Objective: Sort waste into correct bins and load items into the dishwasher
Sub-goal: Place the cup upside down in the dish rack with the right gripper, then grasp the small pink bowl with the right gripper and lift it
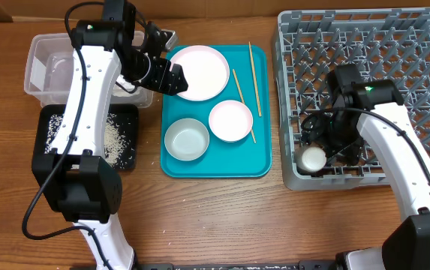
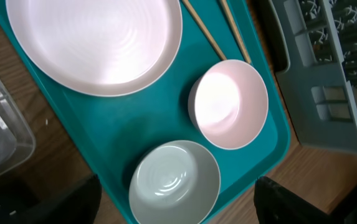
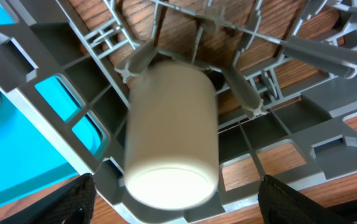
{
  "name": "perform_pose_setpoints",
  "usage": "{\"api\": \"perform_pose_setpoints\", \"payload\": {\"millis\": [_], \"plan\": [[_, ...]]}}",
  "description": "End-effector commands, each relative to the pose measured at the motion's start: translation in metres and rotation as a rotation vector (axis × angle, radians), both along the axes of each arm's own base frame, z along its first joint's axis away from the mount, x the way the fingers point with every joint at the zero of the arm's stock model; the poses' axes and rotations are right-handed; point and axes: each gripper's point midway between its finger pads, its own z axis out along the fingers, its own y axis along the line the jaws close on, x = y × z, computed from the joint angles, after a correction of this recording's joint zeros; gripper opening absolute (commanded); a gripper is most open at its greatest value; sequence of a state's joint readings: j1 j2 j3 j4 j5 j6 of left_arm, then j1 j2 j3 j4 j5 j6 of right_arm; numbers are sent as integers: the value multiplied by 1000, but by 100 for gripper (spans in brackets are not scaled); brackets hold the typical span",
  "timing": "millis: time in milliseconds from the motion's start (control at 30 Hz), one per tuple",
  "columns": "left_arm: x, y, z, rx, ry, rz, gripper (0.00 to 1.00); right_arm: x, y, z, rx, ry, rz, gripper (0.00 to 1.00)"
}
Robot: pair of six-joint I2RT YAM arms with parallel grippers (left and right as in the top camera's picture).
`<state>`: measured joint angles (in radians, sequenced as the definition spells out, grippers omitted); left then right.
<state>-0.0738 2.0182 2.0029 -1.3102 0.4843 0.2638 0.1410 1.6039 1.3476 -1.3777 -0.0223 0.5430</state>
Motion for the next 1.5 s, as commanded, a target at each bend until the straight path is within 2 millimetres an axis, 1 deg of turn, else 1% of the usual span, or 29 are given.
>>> {"api": "perform_pose_setpoints", "payload": {"millis": [0,100,167,233,300,400,433,467,533,567,633,767,833,867,900,967,1100,1233,1300,1333,1400,1467], "plan": [[8,-2,16,-3,-58,8,81,26,7,29,21,-114,14,83],[14,2,31,-12,-88,41,82,52,22,60,64,-244,58,82],[18,5,45,-15,-119,52,82,71,37,78,90,-343,89,79],[22,10,59,-5,-150,72,82,85,55,86,115,-418,108,73],[26,19,69,28,-169,125,82,93,75,84,137,-443,122,73],[30,32,80,82,-185,209,84,100,106,62,154,-410,137,72],[31,36,80,98,-185,241,88,101,116,52,156,-393,143,72],[33,41,80,114,-184,271,92,102,125,39,156,-367,145,72],[34,49,78,151,-177,321,100,104,138,16,150,-323,149,71],[35,53,76,170,-174,336,100,105,144,3,144,-299,157,69],[34,57,73,191,-168,344,100,106,149,-20,129,-253,167,66],[33,57,71,193,-162,343,100,104,149,-58,96,-167,166,58],[34,57,71,191,-166,344,100,103,149,-73,86,-139,167,51],[35,57,71,191,-168,344,100,103,149,-79,81,-127,170,45],[35,57,71,192,-167,343,100,102,149,-83,78,-118,170,41],[35,57,71,192,-167,343,100,103,149,-87,76,-114,170,28],[34,57,71,192,-166,343,100,107,151,-86,83,-132,174,5],[35,57,71,192,-167,344,100,108,151,-85,83,-138,200,4],[35,57,71,192,-167,343,100,109,152,-81,85,-144,214,4],[35,57,71,192,-167,343,100,111,152,-74,85,-151,229,4],[34,57,71,192,-166,343,100,118,150,-48,85,-188,244,4],[35,57,71,192,-167,344,100,130,140,-5,59,-260,228,4]]}}
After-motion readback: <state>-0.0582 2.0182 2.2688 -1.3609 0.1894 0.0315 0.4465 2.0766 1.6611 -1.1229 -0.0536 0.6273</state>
